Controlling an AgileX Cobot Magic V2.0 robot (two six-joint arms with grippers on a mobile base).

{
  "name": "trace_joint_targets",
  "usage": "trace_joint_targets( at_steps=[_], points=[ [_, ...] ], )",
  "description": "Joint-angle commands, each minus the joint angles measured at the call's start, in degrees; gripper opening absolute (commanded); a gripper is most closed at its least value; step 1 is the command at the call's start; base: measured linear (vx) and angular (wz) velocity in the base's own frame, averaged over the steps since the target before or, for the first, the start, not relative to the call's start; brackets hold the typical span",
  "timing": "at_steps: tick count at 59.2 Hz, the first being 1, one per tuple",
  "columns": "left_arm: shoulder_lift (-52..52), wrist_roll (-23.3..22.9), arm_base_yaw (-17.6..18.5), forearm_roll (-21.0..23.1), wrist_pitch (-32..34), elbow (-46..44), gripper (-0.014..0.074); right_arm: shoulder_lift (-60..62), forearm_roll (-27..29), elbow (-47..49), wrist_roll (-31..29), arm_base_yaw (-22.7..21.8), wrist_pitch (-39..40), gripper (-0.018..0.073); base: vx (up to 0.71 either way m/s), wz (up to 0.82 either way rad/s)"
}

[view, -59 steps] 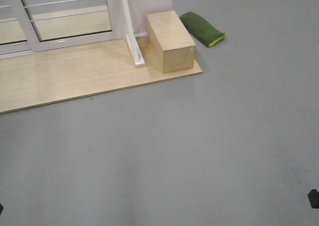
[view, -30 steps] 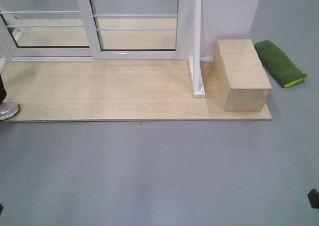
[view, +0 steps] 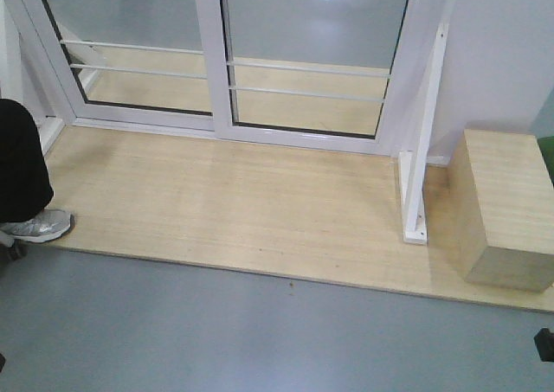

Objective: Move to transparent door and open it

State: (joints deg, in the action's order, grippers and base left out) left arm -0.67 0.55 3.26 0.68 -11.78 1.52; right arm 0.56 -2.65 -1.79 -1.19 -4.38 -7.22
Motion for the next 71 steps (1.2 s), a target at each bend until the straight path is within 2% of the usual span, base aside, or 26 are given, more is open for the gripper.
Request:
trace_joint_targets(
  at_steps=[1, 39, 71],
  points=[
    [-0.62, -0.55, 0.21, 0.38, 4.82, 1.78, -0.0006, 0.79, -0.28, -0.69, -0.51, -0.01, 4.89, -0.0008, 0.55, 0.17],
    [-0.62, -0.55, 0.21, 0.38, 4.82, 1.78, -0.0006, 0.79, -0.28, -0.69, -0.51, -0.01, 4.89, -0.0008, 0.51, -0.06],
    [-0.62, -0.55, 0.21, 0.38, 4.82, 1.78, -0.0006, 0.79, -0.28, -0.69, -0.51, -0.01, 4.89, -0.0008, 0.38, -0.14]
  ],
)
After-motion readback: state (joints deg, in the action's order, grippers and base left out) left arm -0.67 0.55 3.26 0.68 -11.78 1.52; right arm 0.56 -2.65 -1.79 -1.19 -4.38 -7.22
